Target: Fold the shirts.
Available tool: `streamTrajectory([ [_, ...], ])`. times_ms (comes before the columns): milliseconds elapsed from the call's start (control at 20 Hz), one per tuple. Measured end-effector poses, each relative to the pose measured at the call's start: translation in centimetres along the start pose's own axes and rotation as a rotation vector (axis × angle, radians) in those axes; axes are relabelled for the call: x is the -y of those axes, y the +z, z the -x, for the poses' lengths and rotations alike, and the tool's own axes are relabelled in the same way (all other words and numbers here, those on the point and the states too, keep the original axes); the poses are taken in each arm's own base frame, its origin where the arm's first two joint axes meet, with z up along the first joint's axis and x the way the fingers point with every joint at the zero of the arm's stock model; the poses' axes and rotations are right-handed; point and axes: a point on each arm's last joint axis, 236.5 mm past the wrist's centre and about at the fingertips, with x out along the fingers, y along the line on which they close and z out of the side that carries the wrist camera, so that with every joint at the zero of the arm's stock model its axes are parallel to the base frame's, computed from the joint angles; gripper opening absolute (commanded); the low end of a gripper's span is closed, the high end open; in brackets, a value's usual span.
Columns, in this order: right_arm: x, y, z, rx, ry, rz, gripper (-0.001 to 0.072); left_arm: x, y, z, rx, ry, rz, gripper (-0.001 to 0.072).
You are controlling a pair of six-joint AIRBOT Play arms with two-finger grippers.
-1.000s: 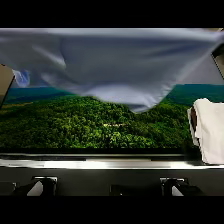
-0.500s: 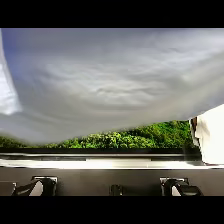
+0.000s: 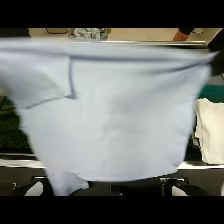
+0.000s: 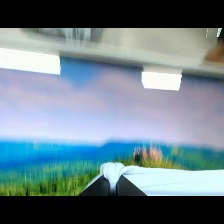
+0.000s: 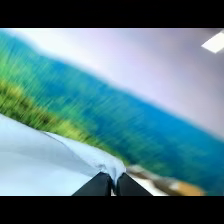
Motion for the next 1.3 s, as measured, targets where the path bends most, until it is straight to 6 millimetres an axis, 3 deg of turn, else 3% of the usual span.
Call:
streamTrajectory([
  [150,-4.1,-2.2,-12.7,-0.216,0.216,-0.007,0.0045,-4.4,-8.0,-10.4,-0.294,-0.005,0.088,0.0034],
  [200,-5.2,-2.5,-15.8,-0.240,0.258,-0.016,0.0045,-5.6,-10.7,-13.5,-0.372,-0.003,0.115,0.0035],
  [300,-7.0,-2.6,-21.2,-0.247,0.313,-0.040,0.0045,-7.3,-13.9,-18.6,-0.438,-0.005,0.161,0.0034],
  [450,-7.5,-0.8,-26.4,-0.161,0.304,-0.108,0.0045,-8.8,-16.2,-24.5,-0.424,-0.013,0.238,0.0034],
  [650,-6.4,2.0,-29.3,-0.030,0.243,-0.191,0.0044,-10.0,-16.9,-29.4,-0.351,-0.009,0.306,0.0035],
  [750,-6.2,2.2,-29.2,-0.022,0.240,-0.201,0.0045,-10.1,-16.9,-30.0,-0.340,-0.015,0.285,0.0034],
  [900,-7.3,-0.4,-27.2,-0.138,0.298,-0.149,0.0045,-9.8,-17.3,-28.4,-0.396,-0.027,0.217,0.0035],
  [1150,-12.7,-8.5,-25.3,-0.451,0.499,-0.108,0.0044,-10.0,-24.6,-24.0,-0.727,-0.002,0.194,0.0034],
  [1300,-14.9,-11.3,-24.9,-0.547,0.569,-0.107,0.0044,-10.0,-28.4,-22.1,-0.868,0.010,0.225,0.0034],
])
